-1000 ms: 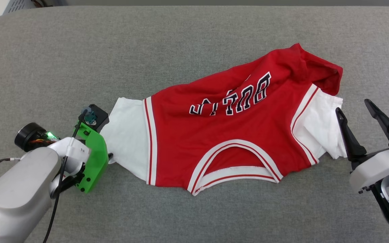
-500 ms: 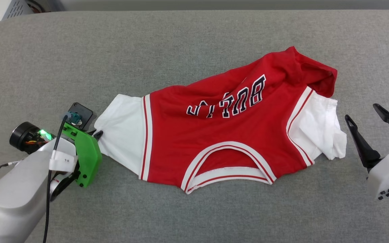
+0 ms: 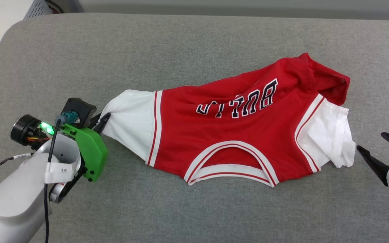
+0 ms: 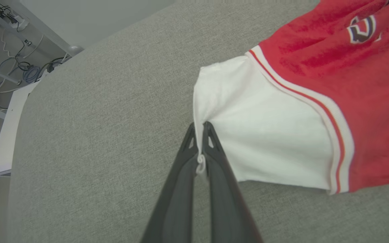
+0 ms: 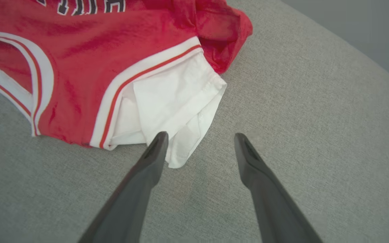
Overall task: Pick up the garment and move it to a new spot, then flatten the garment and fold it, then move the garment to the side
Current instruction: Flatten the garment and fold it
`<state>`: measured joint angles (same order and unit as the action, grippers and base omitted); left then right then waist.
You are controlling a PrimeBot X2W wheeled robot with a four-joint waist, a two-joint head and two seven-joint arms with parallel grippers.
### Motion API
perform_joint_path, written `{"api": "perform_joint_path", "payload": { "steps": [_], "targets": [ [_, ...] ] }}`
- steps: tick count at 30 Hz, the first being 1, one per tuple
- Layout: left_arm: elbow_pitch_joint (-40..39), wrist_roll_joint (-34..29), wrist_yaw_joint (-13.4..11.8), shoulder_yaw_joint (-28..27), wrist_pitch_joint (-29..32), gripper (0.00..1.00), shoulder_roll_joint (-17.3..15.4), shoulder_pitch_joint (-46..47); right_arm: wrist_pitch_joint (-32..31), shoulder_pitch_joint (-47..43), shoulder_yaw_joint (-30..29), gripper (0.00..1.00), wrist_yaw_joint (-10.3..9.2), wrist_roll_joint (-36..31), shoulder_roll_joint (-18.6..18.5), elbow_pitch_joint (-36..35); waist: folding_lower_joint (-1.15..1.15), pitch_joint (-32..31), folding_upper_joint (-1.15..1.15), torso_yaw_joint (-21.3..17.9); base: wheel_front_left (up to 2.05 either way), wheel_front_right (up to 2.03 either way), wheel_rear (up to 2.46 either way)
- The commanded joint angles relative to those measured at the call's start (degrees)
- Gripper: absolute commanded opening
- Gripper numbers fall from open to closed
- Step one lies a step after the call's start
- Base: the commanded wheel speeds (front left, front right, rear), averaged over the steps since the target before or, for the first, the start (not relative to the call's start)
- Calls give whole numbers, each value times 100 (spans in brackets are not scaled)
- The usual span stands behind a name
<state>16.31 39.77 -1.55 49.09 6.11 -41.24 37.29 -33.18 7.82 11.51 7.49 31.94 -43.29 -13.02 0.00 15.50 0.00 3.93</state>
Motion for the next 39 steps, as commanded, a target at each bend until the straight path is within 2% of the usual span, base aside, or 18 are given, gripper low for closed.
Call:
{"api": "perform_joint_path", "payload": {
  "steps": [1, 6, 7, 11, 12, 17, 18, 19, 24, 30, 39],
  "targets": [
    [-104, -70, -76, -8, 18, 0, -41, -62, -124, 172, 108, 100, 0, 114, -66, 121, 0, 51, 0, 47, 0, 0, 0],
    [-340, -147, -232, -15, 0, 0, -20, -24, -211, 586, 514, 100, 0, 251, -57, 759, 0, 184, 0, 125, 0, 0, 0],
    [-418, -190, -296, -14, -11, 0, 8, 21, -109, 834, 813, 100, 0, 229, 9, 1211, 0, 276, 0, 176, 0, 0, 0],
    [-486, -237, -350, -8, -43, 0, 49, 71, 110, 1075, 1241, 100, 0, 263, 175, 1811, 0, 393, 0, 228, 0, 0, 0],
    [-499, -258, -367, 1, -67, 0, 66, 86, 195, 1129, 1529, 100, 0, 222, 220, 2109, 0, 434, 0, 252, 0, 0, 0],
    [-499, -276, -405, 5, -148, 0, 82, 72, 369, 1132, 2265, 100, 0, 402, 253, 2590, 0, 480, 0, 266, 0, 0, 0],
    [-496, -272, -413, 3, -165, 0, 74, 57, 442, 1154, 2357, 33, 0, 432, 241, 2633, 0, 478, 0, 256, 0, 0, 0],
    [-492, -266, -422, 0, -182, 0, 60, 36, 572, 1194, 2431, 0, 0, 468, 232, 2676, 0, 468, 0, 238, 0, 0, 0],
    [-499, -215, -507, -54, -323, 0, -2, -102, 1214, 1381, 2497, 0, 0, 443, 146, 2784, 0, 342, 0, 146, 0, 0, 0],
    [-689, -131, -658, -209, -573, 0, -152, -283, 1856, 1193, 2161, 0, 0, 453, 39, 2450, 0, 0, 0, 71, 0, 0, 0],
    [-1531, -18, -967, -581, -652, 0, -665, -373, 2183, 656, 846, 0, 0, 249, 7, 1249, 0, -466, 0, -56, 0, 0, 0]
  ]
}}
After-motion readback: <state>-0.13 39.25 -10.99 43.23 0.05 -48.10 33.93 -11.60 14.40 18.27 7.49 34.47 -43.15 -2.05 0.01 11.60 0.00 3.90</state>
